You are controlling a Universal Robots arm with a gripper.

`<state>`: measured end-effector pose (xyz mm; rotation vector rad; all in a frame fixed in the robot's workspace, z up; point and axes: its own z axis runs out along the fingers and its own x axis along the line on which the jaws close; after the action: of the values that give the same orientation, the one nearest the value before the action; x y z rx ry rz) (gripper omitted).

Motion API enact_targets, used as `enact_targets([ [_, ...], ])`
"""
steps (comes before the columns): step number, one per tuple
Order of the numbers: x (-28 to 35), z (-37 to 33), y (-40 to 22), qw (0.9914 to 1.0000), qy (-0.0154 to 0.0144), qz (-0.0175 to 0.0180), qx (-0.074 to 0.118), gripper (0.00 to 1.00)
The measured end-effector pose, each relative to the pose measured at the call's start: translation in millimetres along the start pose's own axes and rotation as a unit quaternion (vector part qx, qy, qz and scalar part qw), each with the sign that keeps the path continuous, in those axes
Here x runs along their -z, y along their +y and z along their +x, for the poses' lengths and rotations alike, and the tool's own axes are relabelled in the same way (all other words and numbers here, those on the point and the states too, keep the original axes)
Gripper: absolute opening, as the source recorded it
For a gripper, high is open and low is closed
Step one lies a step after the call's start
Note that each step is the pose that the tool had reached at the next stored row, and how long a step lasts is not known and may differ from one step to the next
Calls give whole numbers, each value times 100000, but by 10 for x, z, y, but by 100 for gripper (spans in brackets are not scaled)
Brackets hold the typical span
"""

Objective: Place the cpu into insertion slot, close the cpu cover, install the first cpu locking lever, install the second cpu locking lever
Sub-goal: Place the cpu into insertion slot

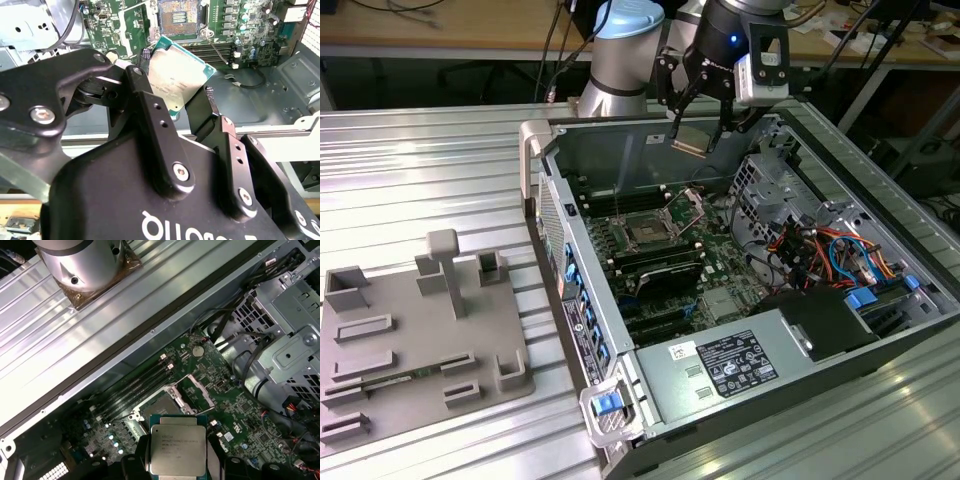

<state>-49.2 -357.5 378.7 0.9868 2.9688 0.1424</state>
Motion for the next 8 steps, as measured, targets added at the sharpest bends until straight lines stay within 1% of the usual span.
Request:
enact_targets([
  [4, 0, 1, -1, 99978, -187, -41, -2066, 54],
  [8, -1, 0, -1, 99909, -382, -88, -4252, 54],
])
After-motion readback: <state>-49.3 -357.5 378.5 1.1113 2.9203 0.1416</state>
